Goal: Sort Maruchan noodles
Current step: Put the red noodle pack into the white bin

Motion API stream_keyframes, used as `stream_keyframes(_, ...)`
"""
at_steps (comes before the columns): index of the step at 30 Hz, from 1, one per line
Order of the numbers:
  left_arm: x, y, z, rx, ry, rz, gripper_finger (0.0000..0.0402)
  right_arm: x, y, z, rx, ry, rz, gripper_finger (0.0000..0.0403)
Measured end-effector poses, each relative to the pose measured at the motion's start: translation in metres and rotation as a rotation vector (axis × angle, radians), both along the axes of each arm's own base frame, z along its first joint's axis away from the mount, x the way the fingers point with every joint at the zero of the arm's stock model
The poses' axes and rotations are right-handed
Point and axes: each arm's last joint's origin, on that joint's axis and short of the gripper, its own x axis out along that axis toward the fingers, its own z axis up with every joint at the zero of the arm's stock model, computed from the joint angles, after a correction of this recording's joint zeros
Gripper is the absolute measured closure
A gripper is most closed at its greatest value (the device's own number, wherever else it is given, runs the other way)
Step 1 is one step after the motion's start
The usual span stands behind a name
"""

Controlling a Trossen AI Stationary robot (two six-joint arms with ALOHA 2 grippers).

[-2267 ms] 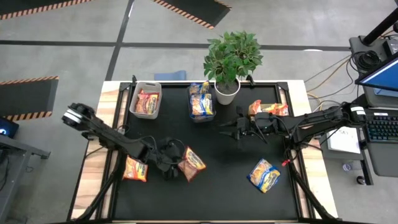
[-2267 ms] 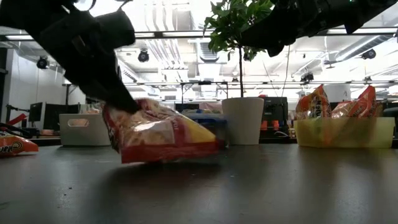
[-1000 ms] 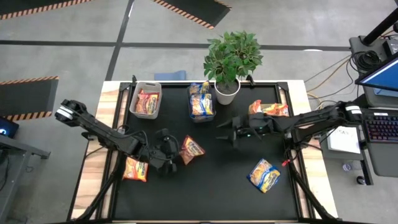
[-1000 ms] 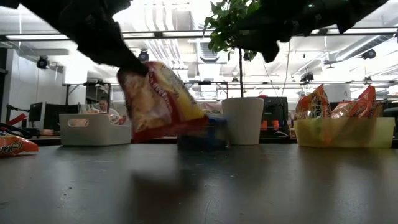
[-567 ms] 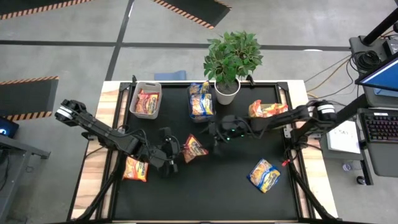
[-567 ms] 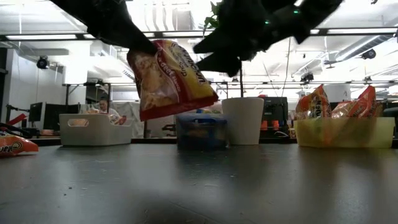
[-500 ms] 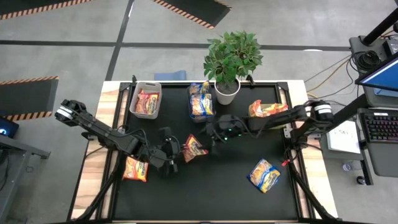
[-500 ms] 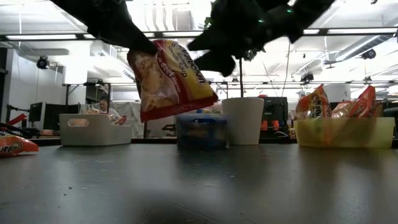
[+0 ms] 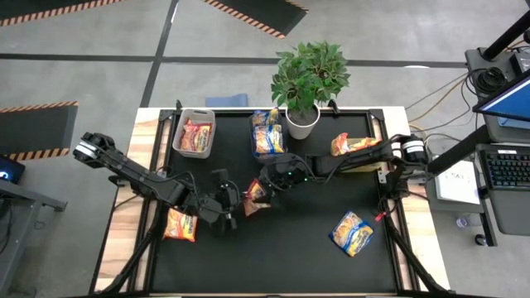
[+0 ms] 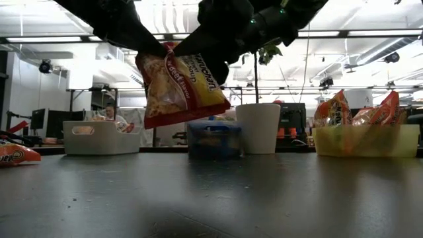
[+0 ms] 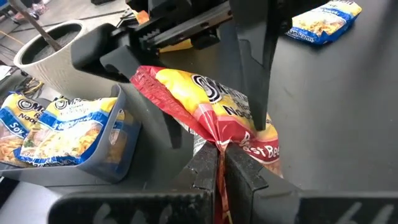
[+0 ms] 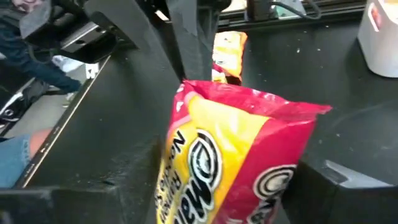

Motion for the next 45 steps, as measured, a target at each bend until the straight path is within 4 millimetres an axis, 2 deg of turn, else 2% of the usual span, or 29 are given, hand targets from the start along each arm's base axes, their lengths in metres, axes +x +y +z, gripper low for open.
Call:
stream_keyframes(6,0.002,-0.001,0.005,-0.005,-0.011,0.000,0.0394,0.002,0.000,-0.001,0.009,0.003,0.000,0.0228)
stream_keyframes(11,0.001,0.000,0.019,0.021,0.029,-0.005,0.0363,0.002,0.000,0.000,0.015,-0.014,0.000,0.0313)
stream_keyframes(15,-0.007,0.003,0.033,0.042,0.056,0.007,0.0330,0.003,0.000,0.002,0.001,-0.037,0.002,0.0354)
stream_keyframes(22,-0.042,0.006,0.056,0.110,-0.003,0.081,0.0285,0.005,-0.002,0.004,-0.035,-0.066,-0.063,0.0356)
stream_keyframes(28,-0.062,-0.001,0.070,0.113,-0.127,0.152,0.0274,0.008,-0.007,0.010,-0.156,-0.148,-0.173,0.0361)
stream_keyframes(32,-0.071,-0.012,0.063,0.118,-0.130,0.105,0.0274,0.012,-0.017,0.022,-0.175,-0.209,-0.210,0.0361)
stream_keyframes(38,-0.087,-0.026,0.041,0.185,-0.221,0.179,0.0274,0.019,-0.033,0.047,-0.224,-0.277,-0.240,0.0360)
stream_keyframes(45,-0.094,-0.029,0.029,0.214,-0.244,0.197,0.0274,0.027,-0.052,0.077,-0.257,-0.368,-0.282,0.0360)
